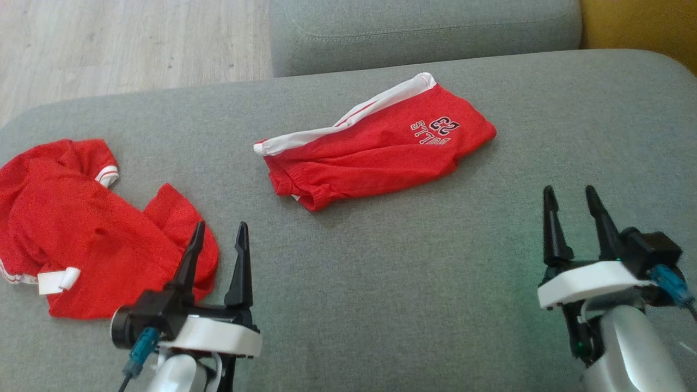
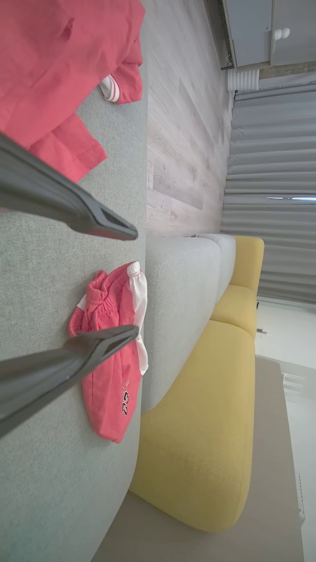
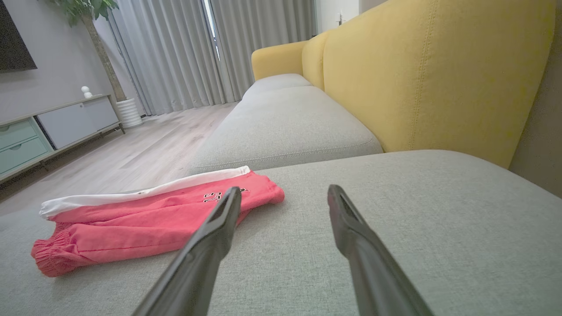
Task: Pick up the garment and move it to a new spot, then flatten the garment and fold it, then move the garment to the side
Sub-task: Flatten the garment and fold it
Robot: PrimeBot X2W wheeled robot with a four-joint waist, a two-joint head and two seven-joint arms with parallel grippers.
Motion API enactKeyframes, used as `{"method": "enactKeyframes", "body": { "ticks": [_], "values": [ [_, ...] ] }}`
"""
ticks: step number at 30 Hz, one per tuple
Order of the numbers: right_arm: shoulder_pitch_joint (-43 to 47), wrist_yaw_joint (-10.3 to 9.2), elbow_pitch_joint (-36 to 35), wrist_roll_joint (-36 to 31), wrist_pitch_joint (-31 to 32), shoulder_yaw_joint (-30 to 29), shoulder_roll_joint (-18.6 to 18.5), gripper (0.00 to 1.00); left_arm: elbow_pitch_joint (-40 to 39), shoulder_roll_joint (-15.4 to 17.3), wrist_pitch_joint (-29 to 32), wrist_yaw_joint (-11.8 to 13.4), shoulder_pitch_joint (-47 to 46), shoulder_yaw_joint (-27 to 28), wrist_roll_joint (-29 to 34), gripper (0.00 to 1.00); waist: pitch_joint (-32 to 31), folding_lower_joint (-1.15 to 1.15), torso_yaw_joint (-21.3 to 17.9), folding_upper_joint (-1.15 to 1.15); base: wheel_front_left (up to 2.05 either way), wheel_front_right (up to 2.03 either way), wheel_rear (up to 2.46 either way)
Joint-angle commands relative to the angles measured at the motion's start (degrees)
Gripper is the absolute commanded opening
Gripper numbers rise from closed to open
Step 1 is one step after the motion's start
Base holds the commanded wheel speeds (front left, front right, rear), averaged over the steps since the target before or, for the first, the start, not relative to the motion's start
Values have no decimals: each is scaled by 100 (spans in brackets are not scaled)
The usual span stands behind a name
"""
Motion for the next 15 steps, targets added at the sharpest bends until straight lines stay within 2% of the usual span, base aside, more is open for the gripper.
{"method": "enactKeyframes", "body": {
  "ticks": [1,7,15],
  "values": [
    [-81,-5,-400,-84,59,25,36,100,-225,-48,-45,-74,-137,330,135,100,8,1,-3,-1,0,0,0],
    [68,-5,-807,-104,269,-38,74,100,-261,-249,-45,-344,-146,534,414,100,152,1,77,-1,0,0,0],
    [-337,-5,-928,-206,613,-190,76,100,-184,-421,-46,-623,-416,604,647,100,636,1,361,-1,0,0,0]
  ]
}}
